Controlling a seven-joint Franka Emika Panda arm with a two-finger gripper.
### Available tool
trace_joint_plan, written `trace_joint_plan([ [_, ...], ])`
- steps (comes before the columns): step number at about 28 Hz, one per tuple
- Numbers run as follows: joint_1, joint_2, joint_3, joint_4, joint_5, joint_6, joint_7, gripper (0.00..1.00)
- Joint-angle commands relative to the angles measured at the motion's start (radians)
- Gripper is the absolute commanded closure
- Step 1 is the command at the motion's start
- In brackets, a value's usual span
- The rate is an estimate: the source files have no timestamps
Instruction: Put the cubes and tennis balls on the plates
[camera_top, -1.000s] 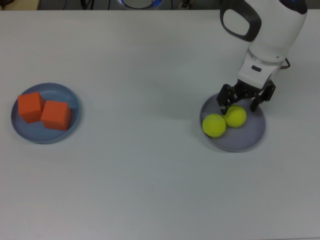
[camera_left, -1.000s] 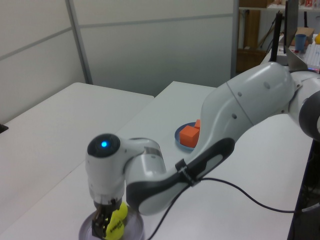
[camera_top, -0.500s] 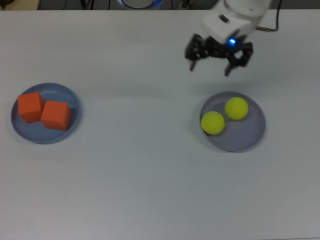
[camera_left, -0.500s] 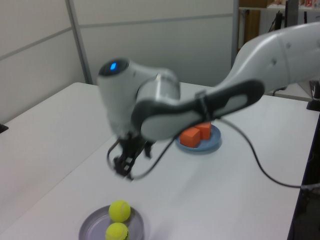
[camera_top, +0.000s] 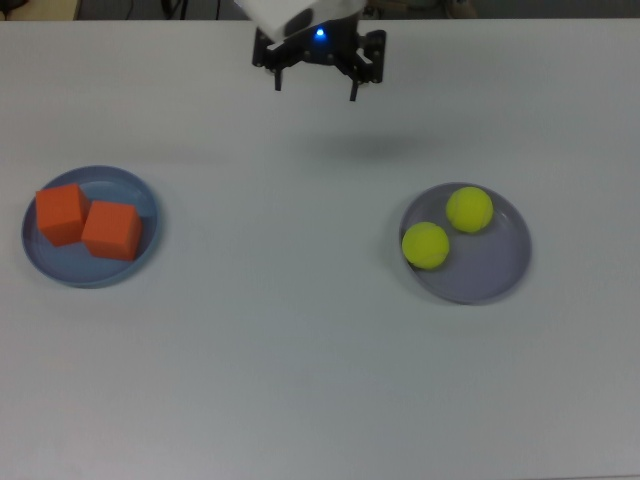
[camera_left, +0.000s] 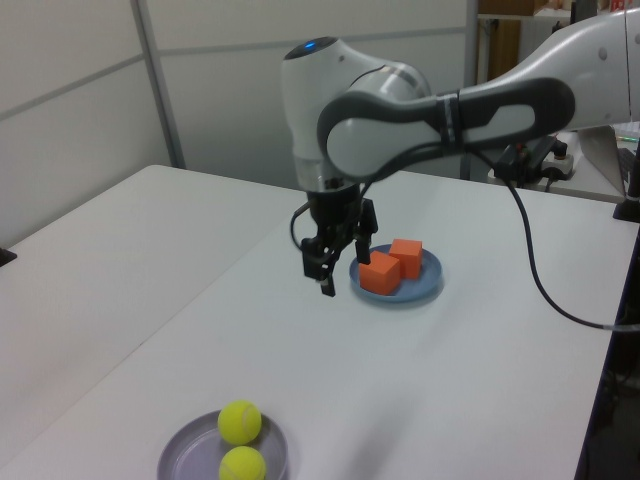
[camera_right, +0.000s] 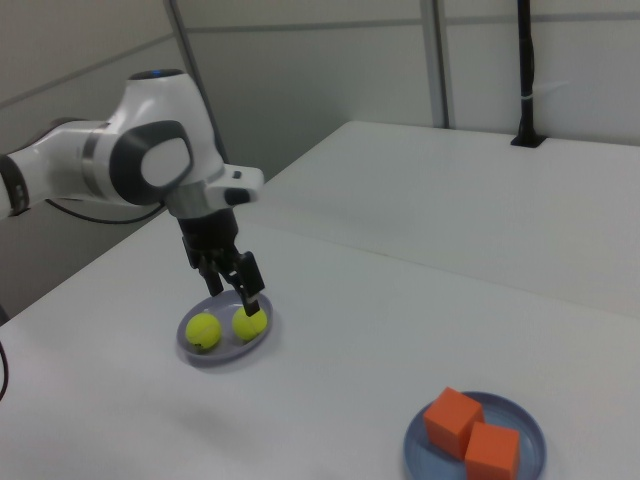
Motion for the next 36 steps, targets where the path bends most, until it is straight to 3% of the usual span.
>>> trace_joint_plan([
  [1, -0.024, -0.062, -0.027, -0.067, 0.085, 0.085, -0.129, 0.00],
  [15, -0.050, -0.078, -0.045, 0.017, 0.071, 0.090, -0.214, 0.00],
  [20, -0.050, -0.078, -0.047, 0.037, 0.034, 0.044, -0.217, 0.00],
  [36, -0.037, -0.049, -0.048, 0.044, 0.025, 0.033, -0.211, 0.00],
])
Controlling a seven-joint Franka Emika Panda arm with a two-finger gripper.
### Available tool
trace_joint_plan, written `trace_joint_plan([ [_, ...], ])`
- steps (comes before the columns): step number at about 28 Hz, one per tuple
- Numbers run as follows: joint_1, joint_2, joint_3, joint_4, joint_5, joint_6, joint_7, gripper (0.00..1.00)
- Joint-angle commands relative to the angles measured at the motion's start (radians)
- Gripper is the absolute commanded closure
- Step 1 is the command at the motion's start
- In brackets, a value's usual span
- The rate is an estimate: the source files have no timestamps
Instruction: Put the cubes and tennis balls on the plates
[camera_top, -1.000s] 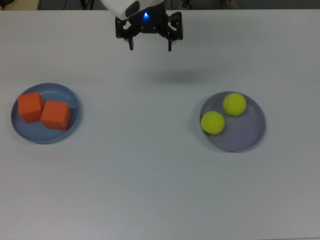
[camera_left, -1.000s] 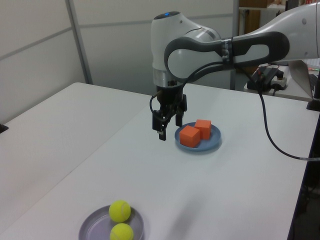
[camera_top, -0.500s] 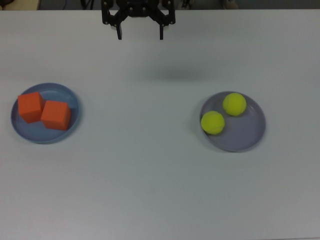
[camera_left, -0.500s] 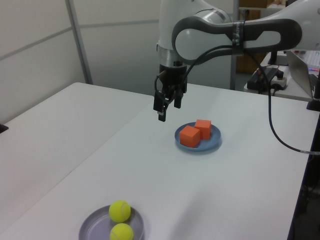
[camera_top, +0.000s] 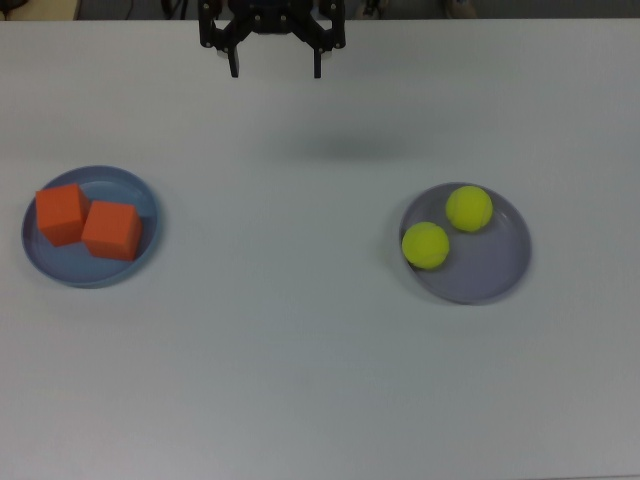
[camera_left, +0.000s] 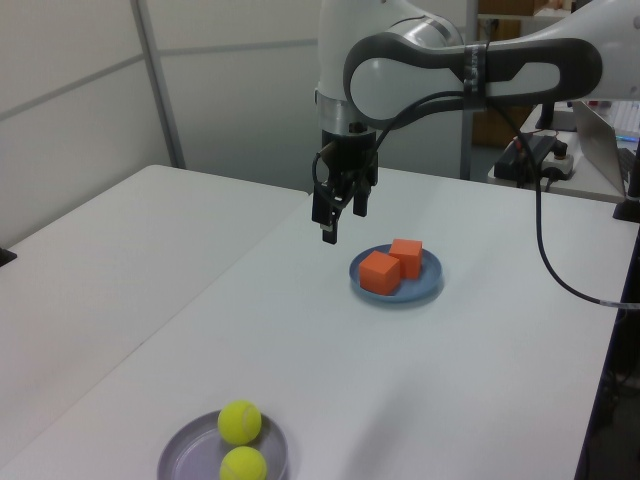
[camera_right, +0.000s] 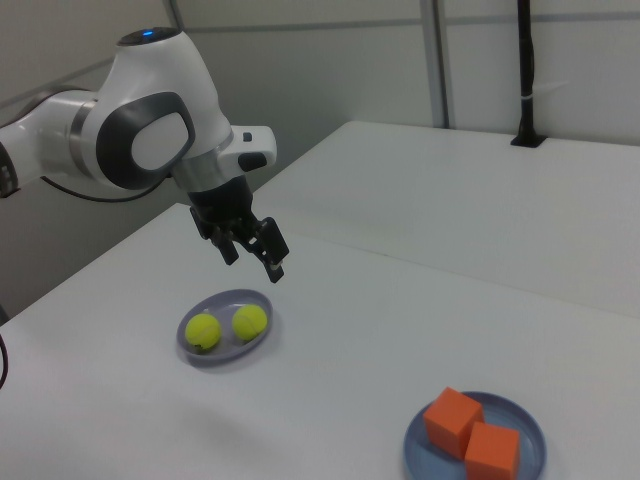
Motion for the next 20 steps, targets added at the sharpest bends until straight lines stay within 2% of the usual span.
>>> trace_joint_plan([
  [1, 0.019, 0.021, -0.005, 0.013, -0.015, -0.030, -0.018, 0.00],
  [5, 0.038, 0.044, -0.005, 0.018, -0.016, -0.028, -0.023, 0.00],
  [8, 0.070, 0.067, -0.022, 0.036, -0.016, -0.028, -0.021, 0.00],
  [10, 0.102, 0.071, -0.046, 0.039, -0.016, -0.028, -0.020, 0.00],
  [11, 0.132, 0.075, -0.078, 0.042, -0.016, -0.030, -0.020, 0.00],
  [13, 0.162, 0.073, -0.111, 0.042, -0.015, -0.030, -0.018, 0.00],
  [20, 0.238, 0.065, -0.190, 0.044, -0.015, -0.046, -0.014, 0.00],
])
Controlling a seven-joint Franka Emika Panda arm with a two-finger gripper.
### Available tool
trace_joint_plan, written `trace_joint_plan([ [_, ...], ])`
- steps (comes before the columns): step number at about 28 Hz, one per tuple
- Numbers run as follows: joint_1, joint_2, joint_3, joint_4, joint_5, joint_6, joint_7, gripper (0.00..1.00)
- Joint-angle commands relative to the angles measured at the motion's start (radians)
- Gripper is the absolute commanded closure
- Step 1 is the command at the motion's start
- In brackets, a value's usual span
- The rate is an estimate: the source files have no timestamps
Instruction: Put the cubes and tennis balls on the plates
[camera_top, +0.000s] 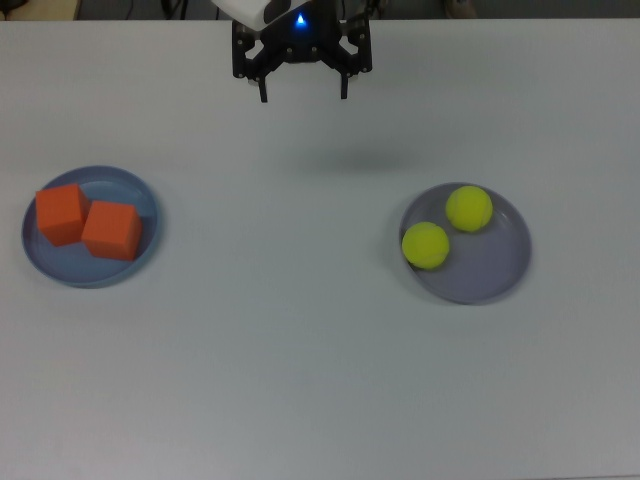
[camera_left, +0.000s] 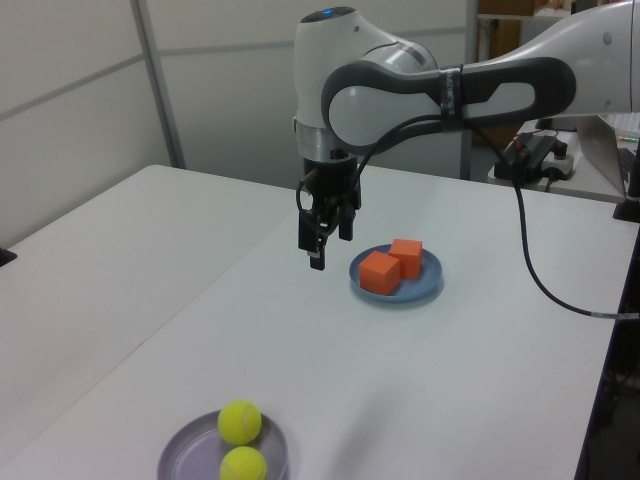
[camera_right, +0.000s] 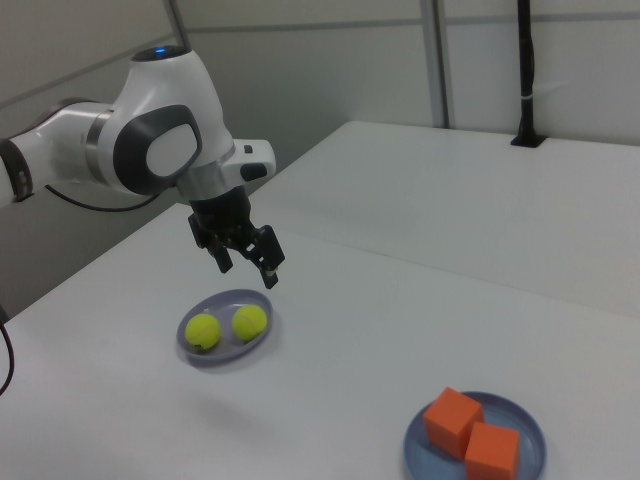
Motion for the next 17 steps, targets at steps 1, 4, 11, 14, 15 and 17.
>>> trace_joint_plan([
  [1, 0.078, -0.003, -0.083, 0.021, -0.014, -0.045, -0.008, 0.00],
  [4, 0.084, -0.006, -0.092, 0.023, -0.014, -0.052, -0.009, 0.00],
  [11, 0.081, -0.007, -0.092, 0.023, -0.014, -0.054, -0.014, 0.00],
  [14, 0.083, -0.007, -0.092, 0.031, -0.014, -0.060, -0.009, 0.00],
  [15, 0.084, -0.007, -0.092, 0.034, -0.014, -0.066, -0.009, 0.00],
  [17, 0.087, -0.007, -0.095, 0.035, -0.016, -0.080, -0.009, 0.00],
])
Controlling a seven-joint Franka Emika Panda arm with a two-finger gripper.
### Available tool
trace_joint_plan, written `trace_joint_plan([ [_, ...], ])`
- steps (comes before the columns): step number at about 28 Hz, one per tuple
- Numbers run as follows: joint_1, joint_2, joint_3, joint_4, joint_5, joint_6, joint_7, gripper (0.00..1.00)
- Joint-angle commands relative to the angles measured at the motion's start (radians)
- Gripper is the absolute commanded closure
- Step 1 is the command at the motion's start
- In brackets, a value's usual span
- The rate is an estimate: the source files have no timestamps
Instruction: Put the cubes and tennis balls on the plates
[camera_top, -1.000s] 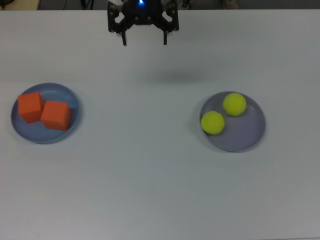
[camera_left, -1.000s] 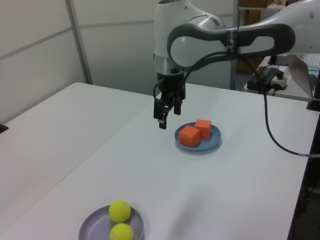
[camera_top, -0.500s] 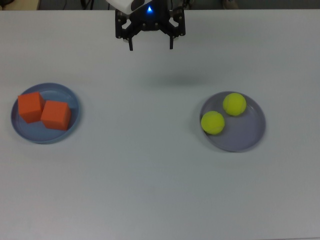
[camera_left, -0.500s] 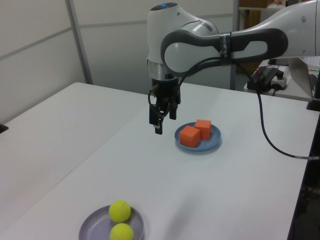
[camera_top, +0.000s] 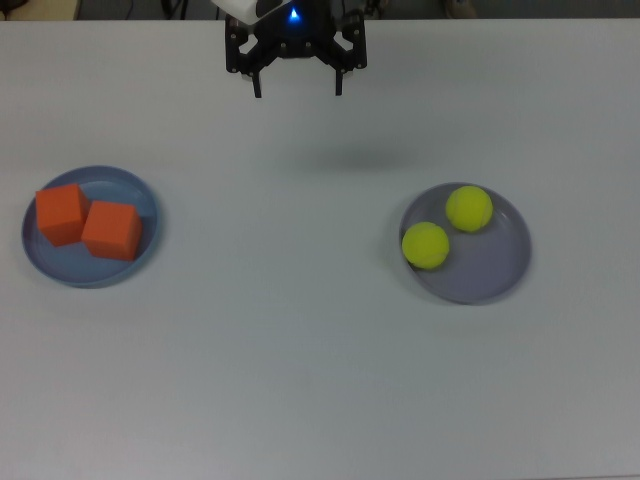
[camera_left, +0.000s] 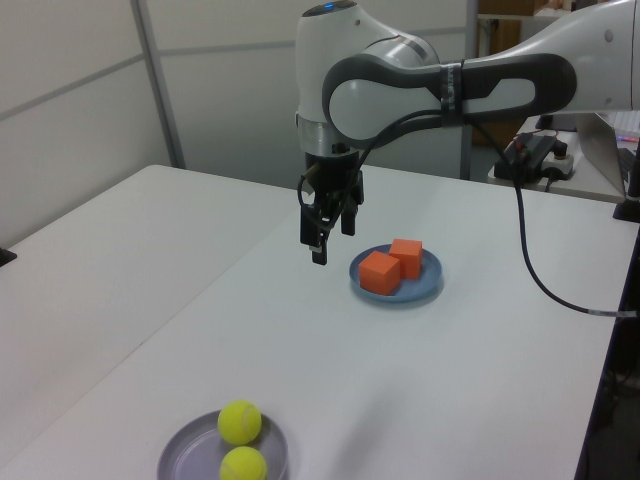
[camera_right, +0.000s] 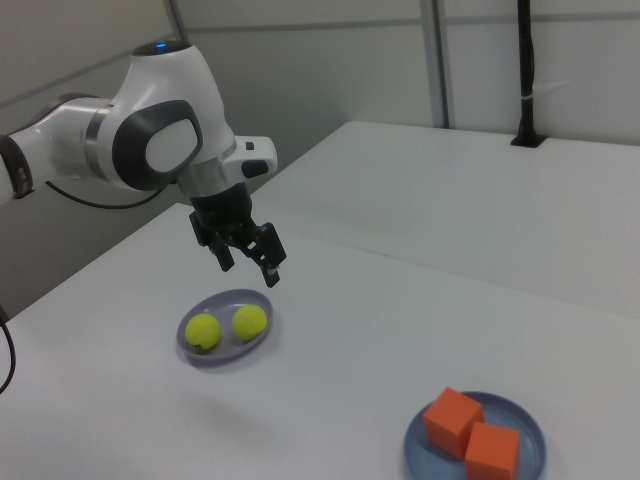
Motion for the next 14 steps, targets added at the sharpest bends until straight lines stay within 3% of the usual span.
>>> trace_joint_plan([
  [1, 0.026, -0.007, -0.024, 0.019, -0.016, -0.060, -0.008, 0.00],
  [14, 0.022, -0.005, -0.021, 0.020, -0.025, -0.063, -0.008, 0.00],
])
